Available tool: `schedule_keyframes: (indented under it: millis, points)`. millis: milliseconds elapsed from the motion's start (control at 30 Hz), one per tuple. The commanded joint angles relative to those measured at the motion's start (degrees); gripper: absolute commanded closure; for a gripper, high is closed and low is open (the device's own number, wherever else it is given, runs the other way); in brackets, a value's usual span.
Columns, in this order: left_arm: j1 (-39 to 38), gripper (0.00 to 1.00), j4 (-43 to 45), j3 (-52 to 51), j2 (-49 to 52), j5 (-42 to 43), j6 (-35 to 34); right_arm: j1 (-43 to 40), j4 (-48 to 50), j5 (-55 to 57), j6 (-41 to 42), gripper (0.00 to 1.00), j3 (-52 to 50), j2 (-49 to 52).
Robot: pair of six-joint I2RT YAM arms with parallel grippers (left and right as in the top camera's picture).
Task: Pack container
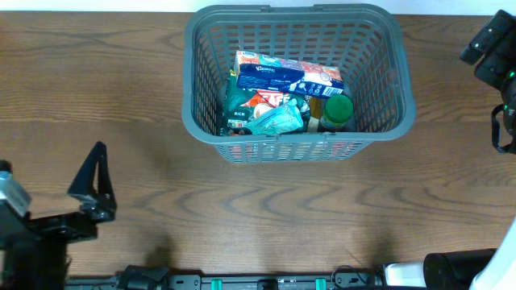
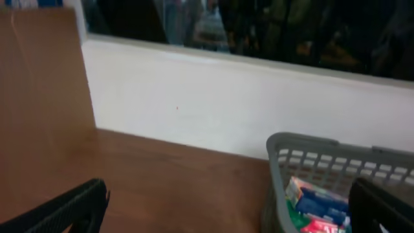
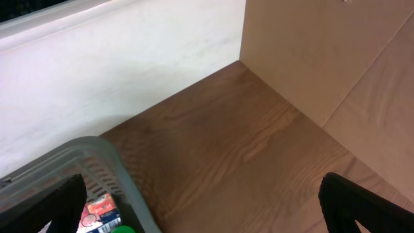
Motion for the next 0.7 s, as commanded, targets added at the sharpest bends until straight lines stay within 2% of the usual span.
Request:
schedule_keyframes:
  millis: [0,167,367,667]
  points:
    - [1.9,0.01,3.1,-10.1,-4.3,1.7,-7.1,-0.4,-0.1,0.9,0.8,0.01,0.0,0.1]
    - [3.7,0.01,10.4,-27.1,-13.1,2.1,-11.0,-0.4,-0.1,0.9,0.8,0.01,0.0,0.1]
    - [5.9,0.01,19.6,-45.6,-22.9,6.5,-11.0,-0.4,-0.1,0.9,0.8,0.01,0.0,0.1]
    - [6.1,0.01,28.0,-59.3,-29.0,10.7,-11.0,-0.5,-0.1,0.9,0.8,0.01,0.0,0.1]
